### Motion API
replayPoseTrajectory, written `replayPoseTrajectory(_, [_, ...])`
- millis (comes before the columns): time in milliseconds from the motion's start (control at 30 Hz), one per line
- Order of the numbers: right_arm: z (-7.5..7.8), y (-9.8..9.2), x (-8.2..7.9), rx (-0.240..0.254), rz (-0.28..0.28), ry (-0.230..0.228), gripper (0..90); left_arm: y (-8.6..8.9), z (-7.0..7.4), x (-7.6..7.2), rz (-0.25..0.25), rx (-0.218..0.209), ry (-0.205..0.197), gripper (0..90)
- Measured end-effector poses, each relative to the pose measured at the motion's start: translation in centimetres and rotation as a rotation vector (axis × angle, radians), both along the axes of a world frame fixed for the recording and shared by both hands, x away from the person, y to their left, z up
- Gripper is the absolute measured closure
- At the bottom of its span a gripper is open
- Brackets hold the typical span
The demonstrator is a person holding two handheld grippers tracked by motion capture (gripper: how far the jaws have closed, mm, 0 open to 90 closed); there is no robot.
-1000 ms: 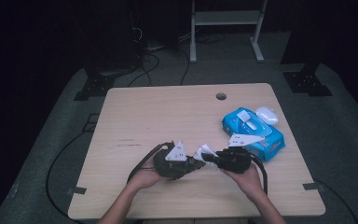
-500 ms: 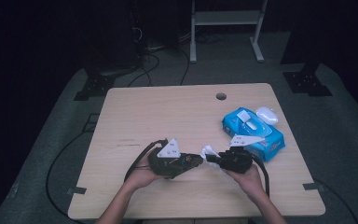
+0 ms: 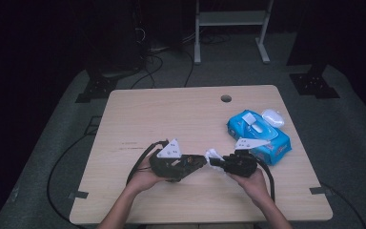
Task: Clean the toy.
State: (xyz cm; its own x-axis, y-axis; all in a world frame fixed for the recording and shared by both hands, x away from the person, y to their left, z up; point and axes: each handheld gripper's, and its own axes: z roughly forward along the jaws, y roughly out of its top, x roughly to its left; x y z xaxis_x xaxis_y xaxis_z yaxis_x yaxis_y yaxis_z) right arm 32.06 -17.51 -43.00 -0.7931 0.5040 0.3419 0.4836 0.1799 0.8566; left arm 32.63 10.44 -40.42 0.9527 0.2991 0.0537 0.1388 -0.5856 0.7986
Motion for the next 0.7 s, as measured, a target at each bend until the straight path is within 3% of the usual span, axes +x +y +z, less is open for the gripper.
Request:
replayPoseTrajectory(100, [-0.1,-0.3,0.1,0.023,0.002,0.012,84.3,0.0,-0.1,0.2,0.010,-0.003,0.005,58.6])
replayPoseTrajectory(267, [-1.3,0.1,0.4,-0.039,0.001,0.054,84.2,0.0,-0.3,0.3,0.012,0.004,0.012,58.6])
replayPoseTrajectory(333, [-1.1,0.0,0.4,-0.024,-0.008,0.047,84.2,0.1,-0.5,0.5,0.020,-0.002,0.023,58.6])
replayPoseTrajectory(500, [-0.1,-0.4,0.2,-0.016,-0.021,0.013,84.2,-0.8,-1.6,1.0,0.024,0.044,0.049,58.5])
replayPoseTrajectory(700, [0.0,-0.8,0.2,-0.014,-0.034,0.012,84.2,-2.3,-2.0,1.2,0.030,0.118,0.050,58.5])
